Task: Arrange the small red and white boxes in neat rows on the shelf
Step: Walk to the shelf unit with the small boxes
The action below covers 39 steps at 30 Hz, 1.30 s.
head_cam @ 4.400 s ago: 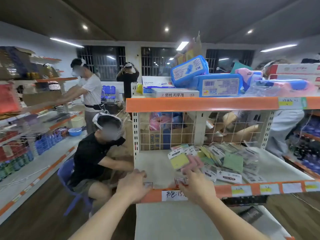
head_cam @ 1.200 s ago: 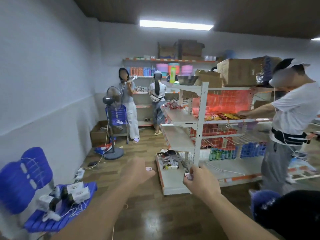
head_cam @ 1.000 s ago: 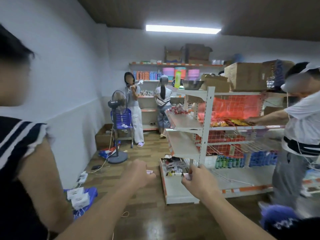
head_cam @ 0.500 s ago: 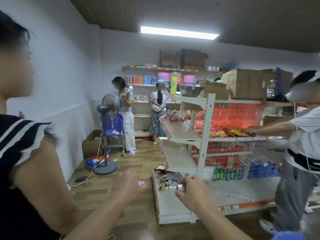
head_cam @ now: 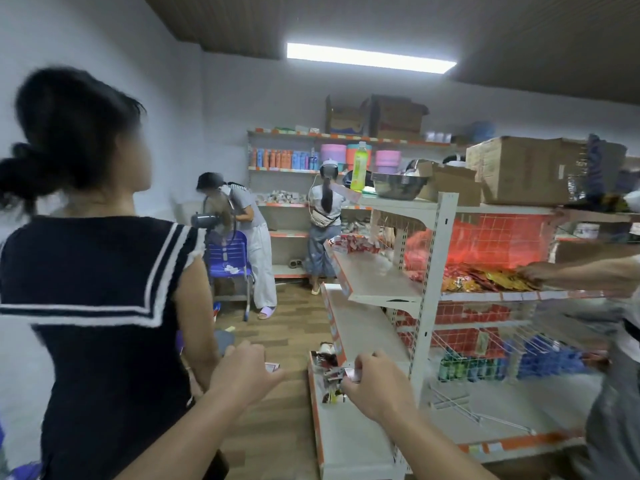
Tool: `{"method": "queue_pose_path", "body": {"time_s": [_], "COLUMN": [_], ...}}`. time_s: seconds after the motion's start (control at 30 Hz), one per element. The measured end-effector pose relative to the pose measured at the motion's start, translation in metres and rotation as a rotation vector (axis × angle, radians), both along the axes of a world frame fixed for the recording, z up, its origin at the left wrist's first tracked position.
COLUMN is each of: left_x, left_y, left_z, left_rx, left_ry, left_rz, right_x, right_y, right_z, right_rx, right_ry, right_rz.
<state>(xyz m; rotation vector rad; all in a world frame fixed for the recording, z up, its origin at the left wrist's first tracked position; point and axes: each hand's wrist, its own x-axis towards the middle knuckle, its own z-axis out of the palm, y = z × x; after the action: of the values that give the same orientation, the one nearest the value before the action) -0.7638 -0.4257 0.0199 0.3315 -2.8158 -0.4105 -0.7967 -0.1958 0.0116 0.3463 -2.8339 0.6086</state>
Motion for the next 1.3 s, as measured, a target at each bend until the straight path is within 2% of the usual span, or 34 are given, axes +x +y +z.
{"method": "queue_pose_path", "body": {"time_s": [0.3,0.63,0.87,1.3], "left_x": [-0.103,-0.189,-0.251,-0.421], "left_y": [-0.026,-0.052,-0.087,-0.210], "left_z": [0.003,0.016,-0.003,-0.010], "left_rx": [-0.041,-0.019,0.013,-0.001], "left_ry": [0.010,0.023,0.052,0.074], "left_rz": [0.099,0.167,0.193,0.142], "right_x": [-0.127,-0.241,-0.313,-0.460], "right_y": [-0.036,-0.075,-0.111,-0.232], "right_z": [0.002,0.004,-0.007,-0.013], "right_rx": [-0.062,-0.019,-0.003,0.041], "right_ry": [-0.028,0.004,0.020,0.012], "right_rz": [0.115,0.223,0.254,0.200]}}
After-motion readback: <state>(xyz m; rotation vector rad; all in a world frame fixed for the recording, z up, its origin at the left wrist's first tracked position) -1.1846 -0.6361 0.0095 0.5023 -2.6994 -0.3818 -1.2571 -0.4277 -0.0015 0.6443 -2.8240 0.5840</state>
